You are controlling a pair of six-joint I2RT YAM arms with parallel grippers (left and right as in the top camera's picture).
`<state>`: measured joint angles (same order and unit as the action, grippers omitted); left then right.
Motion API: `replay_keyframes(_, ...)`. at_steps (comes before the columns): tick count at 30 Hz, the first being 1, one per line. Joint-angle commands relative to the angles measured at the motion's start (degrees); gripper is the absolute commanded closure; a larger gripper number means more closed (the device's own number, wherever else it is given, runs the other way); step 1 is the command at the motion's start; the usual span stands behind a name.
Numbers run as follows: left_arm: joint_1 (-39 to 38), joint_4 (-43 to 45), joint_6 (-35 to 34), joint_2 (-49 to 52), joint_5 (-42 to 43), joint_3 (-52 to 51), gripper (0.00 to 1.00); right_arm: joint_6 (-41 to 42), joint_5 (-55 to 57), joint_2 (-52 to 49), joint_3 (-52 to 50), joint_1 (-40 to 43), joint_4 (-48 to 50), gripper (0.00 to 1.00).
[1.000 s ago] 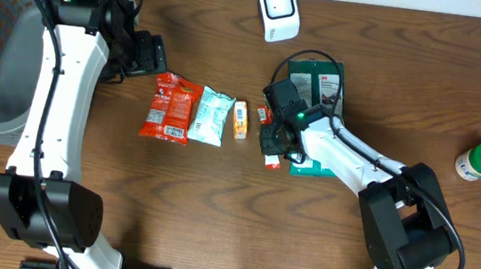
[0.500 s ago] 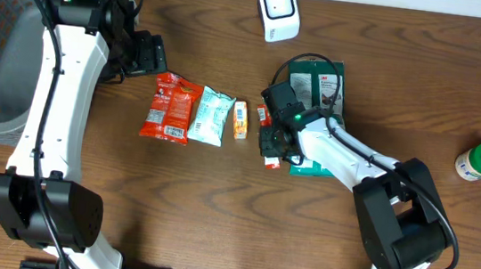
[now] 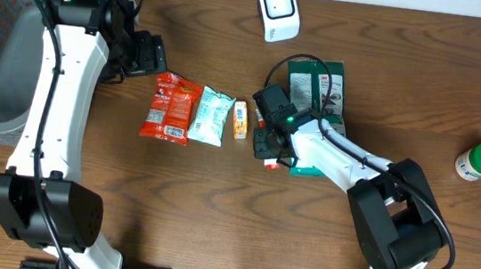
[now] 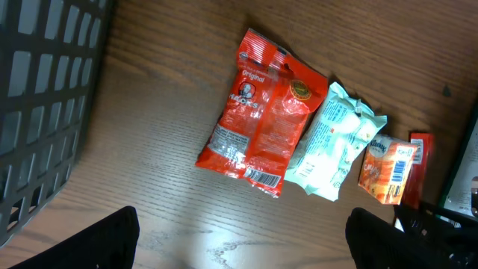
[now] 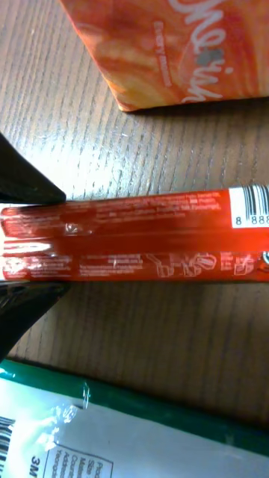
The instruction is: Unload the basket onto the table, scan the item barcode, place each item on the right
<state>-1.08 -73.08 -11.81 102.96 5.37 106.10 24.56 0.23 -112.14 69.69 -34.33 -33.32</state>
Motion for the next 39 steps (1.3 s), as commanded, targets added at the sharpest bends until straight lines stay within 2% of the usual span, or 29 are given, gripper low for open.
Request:
replay_keyframes(1,0.1,-0.1,0.1,0.1,-0.9,0.0,0.11,1.1,-0.5,-3.3,-1.2,0.1,-0.3,0.75)
replay_keyframes(3,0.1,-0.1,0.1,0.1,-0.9,0.0,0.11,1.9,-0.6,-3.3,-1.2,0.1,-0.4,0.78)
replay_keyframes(6,0.1,-0.1,0.1,0.1,-0.9,0.0,0.11,2.4,-0.5,-3.3,-1.2,0.1,-0.8,0.78)
replay_keyframes(8,0.1,-0.1,0.1,0.1,-0.9,0.0,0.11,2.4,-0.5,-3.3,-1.2,0.1,-0.5,0.72)
replay_keyframes(15,0.1,-0.1,0.1,0.1,-0.9,0.0,0.11,1.9,-1.0,-2.3,-0.2,1.5,-0.3,0.7)
replay_keyframes(21,0.1,-0.1,0.1,0.1,-0.9,0.0,0.11,1.1,-6.5,-0.2,0.8,4.1,-1.0,0.62)
replay_keyframes(28,0.1,-0.1,0.1,0.1,-0.9,0.0,0.11,1.1,-8.9,-0.1,0.7,5.9,-1.0,0.59)
replay_keyframes(34,0.1,-0.1,0.1,0.1,-0.9,0.0,0.11,1.1,-7.1,-0.5,0.7,4.9,-1.0,0.6)
replay_keyframes(39,0.1,-0.1,0.1,0.1,-0.9,0.0,0.11,-1.1,-8.7,-0.4,0.7,5.0,-0.9,0.69)
